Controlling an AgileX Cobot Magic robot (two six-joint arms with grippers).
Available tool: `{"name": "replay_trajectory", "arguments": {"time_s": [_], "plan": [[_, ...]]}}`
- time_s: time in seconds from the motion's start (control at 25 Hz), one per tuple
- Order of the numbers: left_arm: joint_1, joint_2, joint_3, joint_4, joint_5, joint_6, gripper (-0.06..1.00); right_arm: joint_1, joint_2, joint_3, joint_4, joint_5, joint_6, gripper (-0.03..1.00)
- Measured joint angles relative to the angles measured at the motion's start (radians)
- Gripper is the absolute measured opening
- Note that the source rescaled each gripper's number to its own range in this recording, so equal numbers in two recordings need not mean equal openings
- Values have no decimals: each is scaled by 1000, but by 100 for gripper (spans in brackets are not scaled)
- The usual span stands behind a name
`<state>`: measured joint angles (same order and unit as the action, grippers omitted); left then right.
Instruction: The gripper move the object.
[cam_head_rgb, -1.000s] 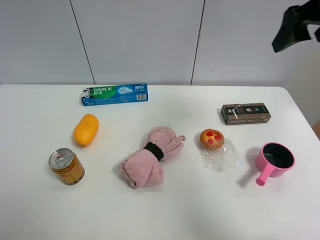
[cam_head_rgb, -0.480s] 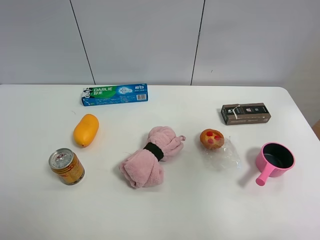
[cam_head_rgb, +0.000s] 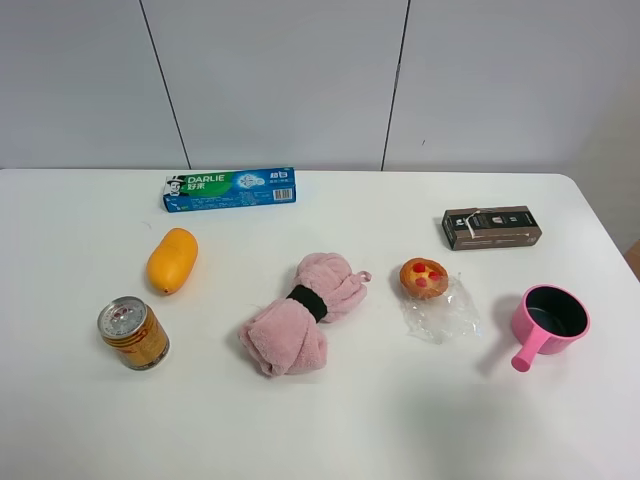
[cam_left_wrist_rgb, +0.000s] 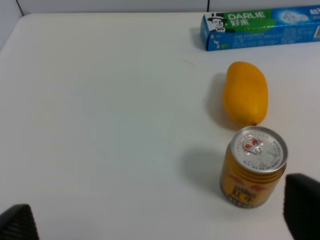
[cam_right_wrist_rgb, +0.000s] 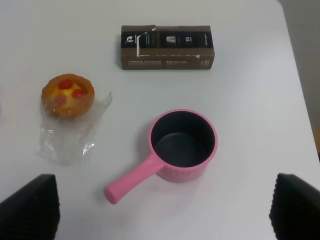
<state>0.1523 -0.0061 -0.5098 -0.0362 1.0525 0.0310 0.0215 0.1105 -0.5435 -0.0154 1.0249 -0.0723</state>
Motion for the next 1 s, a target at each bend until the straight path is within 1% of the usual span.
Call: {"name": "replay_trajectory", "arguments": {"time_s": [0.12,0.24,0.52,1.0], "plan": [[0,0,0,0,0,0,100,0,-103,26,-23,33,-8,54],[0,0,0,0,0,0,100,0,-113,26,-43,59,-3,54],[0,0,0,0,0,0,100,0,-113,48,-16,44,55,54],[0,0,0,0,0,0,100,0,-113,49,-15,36,57,54]]}}
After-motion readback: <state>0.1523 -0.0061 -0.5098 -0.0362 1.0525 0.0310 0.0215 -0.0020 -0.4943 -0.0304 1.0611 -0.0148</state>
